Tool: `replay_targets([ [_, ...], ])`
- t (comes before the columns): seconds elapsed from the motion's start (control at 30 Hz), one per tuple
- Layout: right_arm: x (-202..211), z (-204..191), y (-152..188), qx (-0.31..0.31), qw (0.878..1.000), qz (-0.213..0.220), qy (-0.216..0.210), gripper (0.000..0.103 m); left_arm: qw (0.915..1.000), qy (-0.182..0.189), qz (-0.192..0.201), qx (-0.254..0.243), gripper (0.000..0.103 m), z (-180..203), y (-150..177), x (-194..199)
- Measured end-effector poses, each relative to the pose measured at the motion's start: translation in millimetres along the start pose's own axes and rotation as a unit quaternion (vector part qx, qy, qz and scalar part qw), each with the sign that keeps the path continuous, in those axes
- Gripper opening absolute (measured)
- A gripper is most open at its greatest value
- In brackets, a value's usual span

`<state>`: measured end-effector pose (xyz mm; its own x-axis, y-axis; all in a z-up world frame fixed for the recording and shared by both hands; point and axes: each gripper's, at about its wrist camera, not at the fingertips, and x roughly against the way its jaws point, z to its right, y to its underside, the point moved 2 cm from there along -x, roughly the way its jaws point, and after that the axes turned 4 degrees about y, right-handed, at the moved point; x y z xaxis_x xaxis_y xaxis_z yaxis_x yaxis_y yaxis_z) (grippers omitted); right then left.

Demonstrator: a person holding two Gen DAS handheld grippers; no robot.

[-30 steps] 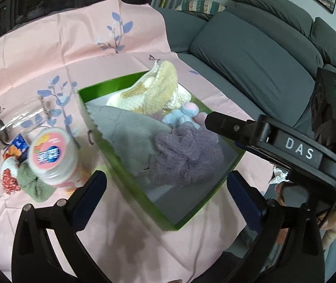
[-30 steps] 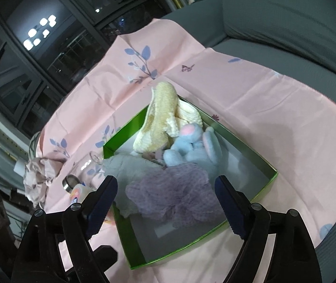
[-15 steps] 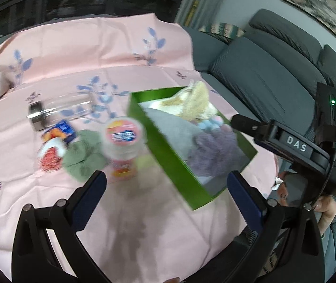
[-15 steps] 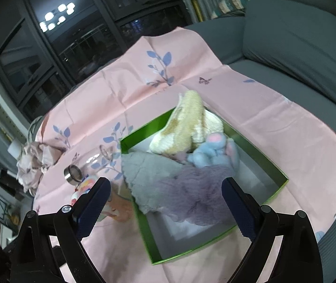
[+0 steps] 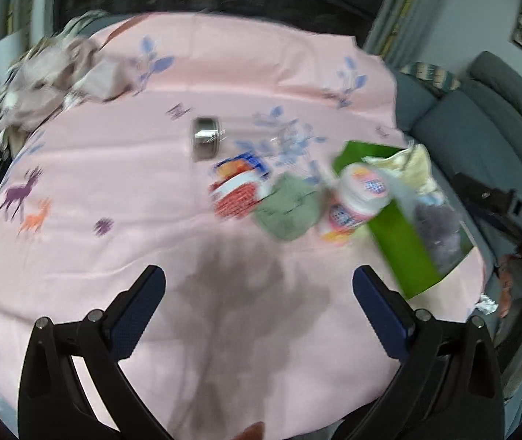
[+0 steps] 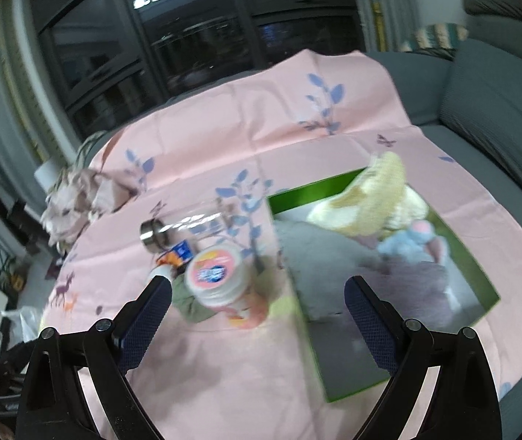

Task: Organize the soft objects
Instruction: 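Move the right gripper back over the pile of items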

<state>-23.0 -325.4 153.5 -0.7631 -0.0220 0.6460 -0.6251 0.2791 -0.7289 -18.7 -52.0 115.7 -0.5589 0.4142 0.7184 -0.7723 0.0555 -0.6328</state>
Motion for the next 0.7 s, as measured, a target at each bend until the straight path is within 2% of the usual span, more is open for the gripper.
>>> replay_targets([
  [0.1,-6,-22,5,0.022,1.0,-0.01,-0.008,0.095,0.9993,-0.013,-0.007,0.035,0.102,-29,10,-3],
  [0.2,-16,-44,10,0.032,0.999,-0.023,-0.019,0.095,0.9954,-0.013,-0.007,0.094,0.102,-60,17,-12],
  [0.3,-30,-73,17,0.043,0.996,-0.05,-0.055,0.095,0.9916,-0.027,-0.013,0.126,0.102,-80,19,-22],
  [0.4,-49,-105,19,0.061,0.992,-0.077,-0.085,0.095,0.9882,-0.053,-0.003,0.144,0.102,-94,21,-23],
  [0.5,-72,-129,16,0.074,0.99,-0.092,-0.076,0.095,0.9872,-0.062,0.007,0.147,0.102,-103,20,-21],
  [0.6,-103,-147,11,0.083,0.986,-0.126,-0.066,0.095,0.9862,-0.058,0.016,0.154,0.102,-109,21,-15],
  [0.67,-126,-157,10,0.092,0.984,-0.152,-0.027,0.095,0.9862,-0.057,0.016,0.155,0.102,-112,21,-14],
  [0.7,-132,-162,10,0.102,0.983,-0.151,-0.011,0.095,0.9861,-0.062,0.016,0.153,0.102,-114,20,-14],
])
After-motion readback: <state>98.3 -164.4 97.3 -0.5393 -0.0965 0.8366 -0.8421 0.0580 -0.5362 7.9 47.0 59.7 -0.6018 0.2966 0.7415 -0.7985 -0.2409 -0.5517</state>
